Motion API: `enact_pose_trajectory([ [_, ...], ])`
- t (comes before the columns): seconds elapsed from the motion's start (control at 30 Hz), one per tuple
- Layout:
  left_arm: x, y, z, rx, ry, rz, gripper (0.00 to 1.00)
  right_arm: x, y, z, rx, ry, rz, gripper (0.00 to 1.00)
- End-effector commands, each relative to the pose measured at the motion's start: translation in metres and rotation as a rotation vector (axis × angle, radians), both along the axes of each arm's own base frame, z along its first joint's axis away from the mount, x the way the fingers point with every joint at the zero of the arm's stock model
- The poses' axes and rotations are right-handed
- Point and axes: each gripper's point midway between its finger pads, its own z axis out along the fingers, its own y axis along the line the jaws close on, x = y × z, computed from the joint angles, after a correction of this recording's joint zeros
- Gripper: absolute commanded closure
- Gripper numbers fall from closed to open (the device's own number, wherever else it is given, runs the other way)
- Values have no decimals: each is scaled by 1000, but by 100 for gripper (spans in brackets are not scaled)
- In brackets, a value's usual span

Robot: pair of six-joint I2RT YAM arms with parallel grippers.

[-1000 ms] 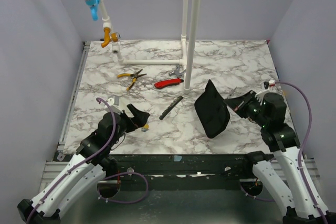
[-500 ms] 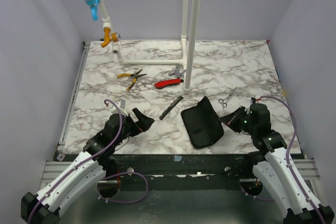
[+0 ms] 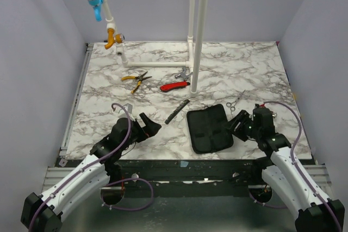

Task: Sort the hair-cutting tools
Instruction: Place the hairdressing tool bag at the center of the board.

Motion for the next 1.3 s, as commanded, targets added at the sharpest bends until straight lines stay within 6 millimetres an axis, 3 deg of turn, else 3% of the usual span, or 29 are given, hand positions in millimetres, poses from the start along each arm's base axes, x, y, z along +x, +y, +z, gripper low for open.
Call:
enact_pose_trajectory([
  [0.0, -1, -13, 2, -16, -7, -51, 5, 2, 1, -21, -54, 28, 22, 40],
  [0.2, -2, -16, -4, -2, 5, -67, 5, 3, 18, -31, -128, 41, 67, 41],
  [0.3, -3, -17, -5, 4, 8, -73, 5, 2, 29, -35, -133, 43, 83, 47],
  [0.5, -4, -15, -6, 6, 4, -70, 5, 2, 57, -30, -126, -5, 109, 66],
  [0.67, -6, -15, -9, 6, 9, -74, 5, 0, 80, -31, -36, -45, 132, 79],
  [0.9, -8, -4, -10, 19, 0, -30, 5, -3, 121, -16, 78, -147, 256, 99],
  [1.03, -6, 10, -5, 49, -29, 23, 5, -9, 138, -21, 83, -135, 293, 99],
  [1.2, -3, 14, -5, 94, -20, 31, 5, -18, 140, -41, 61, -83, 300, 99],
  [1.27, -2, 13, -7, 106, -8, 31, 5, -23, 138, -48, 48, -66, 301, 90],
])
